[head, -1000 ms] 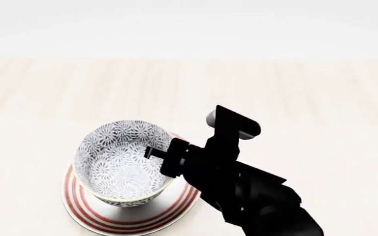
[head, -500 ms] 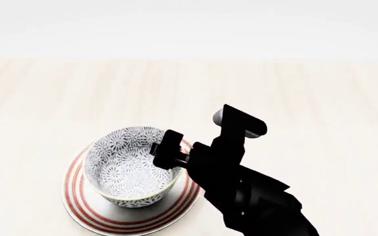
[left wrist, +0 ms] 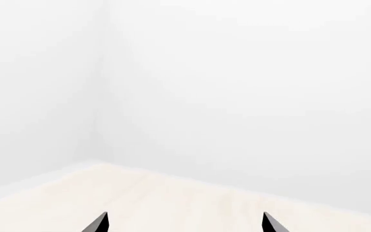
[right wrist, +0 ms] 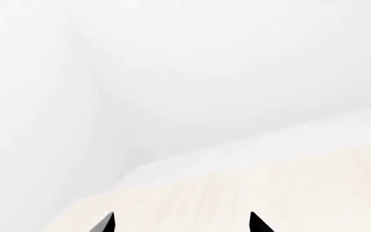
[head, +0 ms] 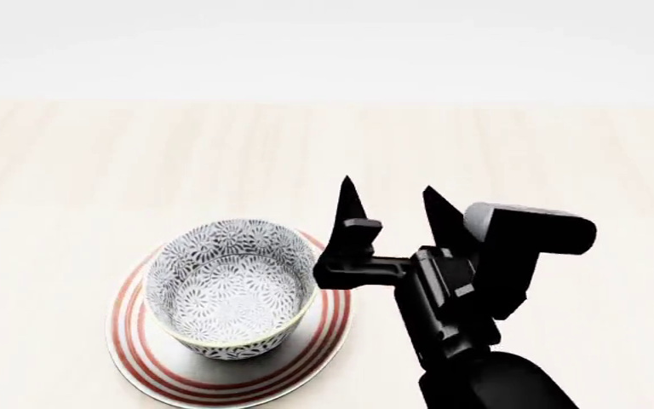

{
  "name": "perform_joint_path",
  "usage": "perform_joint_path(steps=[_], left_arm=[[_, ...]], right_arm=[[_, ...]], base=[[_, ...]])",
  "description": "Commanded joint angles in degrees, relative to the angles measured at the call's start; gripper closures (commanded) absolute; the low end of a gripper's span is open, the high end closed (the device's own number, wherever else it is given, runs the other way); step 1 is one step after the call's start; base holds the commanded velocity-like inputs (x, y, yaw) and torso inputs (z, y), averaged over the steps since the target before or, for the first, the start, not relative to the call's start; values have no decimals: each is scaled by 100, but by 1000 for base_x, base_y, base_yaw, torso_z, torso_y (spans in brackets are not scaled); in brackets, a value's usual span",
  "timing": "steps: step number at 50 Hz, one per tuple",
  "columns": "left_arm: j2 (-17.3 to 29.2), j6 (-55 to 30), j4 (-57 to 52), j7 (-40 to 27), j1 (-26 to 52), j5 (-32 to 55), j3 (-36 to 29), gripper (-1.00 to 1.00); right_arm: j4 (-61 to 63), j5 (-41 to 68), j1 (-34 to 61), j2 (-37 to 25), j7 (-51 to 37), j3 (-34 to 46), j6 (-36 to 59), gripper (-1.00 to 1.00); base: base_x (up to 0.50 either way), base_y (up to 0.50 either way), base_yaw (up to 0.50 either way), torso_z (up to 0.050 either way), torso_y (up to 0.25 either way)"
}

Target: Put the bowl on the plate.

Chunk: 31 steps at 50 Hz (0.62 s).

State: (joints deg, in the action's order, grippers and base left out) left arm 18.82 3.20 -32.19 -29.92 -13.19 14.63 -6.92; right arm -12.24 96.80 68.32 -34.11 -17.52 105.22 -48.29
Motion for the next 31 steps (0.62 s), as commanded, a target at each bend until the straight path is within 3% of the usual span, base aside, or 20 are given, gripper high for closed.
perform_joint_path(steps=[1,16,31], left_arm=[[-92,-175,-331,87,-184,-312,-13,-100],[52,-122,-508,51,-372,-381,59,-100],[62,-217,-382,47,-198,-406,-25,-100]], right_arm=[[2191,-3364,-848,-1243,-2133,-793,-954,-100],[3581,-5804,-1560,-2292,-4072,-1427,-638,-100],[4083,-6667,-1850,-2590,-4734,-1649,-220,-100]], base=[[0,0,0,0,0],[0,0,0,0,0],[0,0,0,0,0]])
